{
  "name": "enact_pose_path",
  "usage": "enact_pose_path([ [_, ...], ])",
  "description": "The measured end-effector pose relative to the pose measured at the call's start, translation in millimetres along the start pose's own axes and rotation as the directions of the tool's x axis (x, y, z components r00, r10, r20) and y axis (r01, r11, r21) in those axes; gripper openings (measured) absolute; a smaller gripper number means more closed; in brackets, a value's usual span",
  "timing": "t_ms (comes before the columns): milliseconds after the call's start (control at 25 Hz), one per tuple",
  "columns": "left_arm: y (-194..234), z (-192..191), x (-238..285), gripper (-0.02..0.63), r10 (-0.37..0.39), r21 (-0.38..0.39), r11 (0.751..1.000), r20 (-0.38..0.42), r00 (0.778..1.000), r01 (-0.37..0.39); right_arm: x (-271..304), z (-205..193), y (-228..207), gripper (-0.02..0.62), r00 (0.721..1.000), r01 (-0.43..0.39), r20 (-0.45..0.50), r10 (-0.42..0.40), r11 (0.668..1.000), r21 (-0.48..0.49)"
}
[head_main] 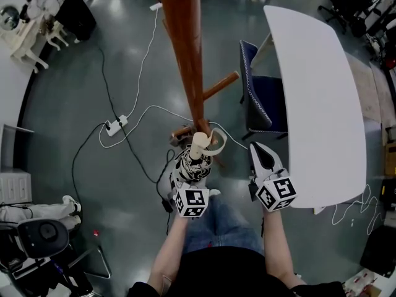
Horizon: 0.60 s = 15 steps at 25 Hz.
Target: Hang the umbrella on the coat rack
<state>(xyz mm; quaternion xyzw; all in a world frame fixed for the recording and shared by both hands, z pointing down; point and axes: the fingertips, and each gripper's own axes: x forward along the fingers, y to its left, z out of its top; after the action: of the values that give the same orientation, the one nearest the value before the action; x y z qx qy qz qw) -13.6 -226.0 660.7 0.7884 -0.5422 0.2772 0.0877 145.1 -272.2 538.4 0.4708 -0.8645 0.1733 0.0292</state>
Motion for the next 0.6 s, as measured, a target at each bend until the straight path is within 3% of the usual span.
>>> enact_pose_path([
  [360, -2, -30, 15, 0.304, 0.009, -0.027, 1.000, 0.006, 1.000, -0.008, 1, -27, 7, 0.011, 1.000, -0.026, 0.018, 0.026, 1.000, -0.001],
  [600, -6, -63, 32, 0.304, -0.038, -0.075, 0.996, 0.019, 0.999, 0.040, 12, -54, 12, 0.011, 0.999, -0.046, 0.025, 0.045, 0.999, 0.008],
])
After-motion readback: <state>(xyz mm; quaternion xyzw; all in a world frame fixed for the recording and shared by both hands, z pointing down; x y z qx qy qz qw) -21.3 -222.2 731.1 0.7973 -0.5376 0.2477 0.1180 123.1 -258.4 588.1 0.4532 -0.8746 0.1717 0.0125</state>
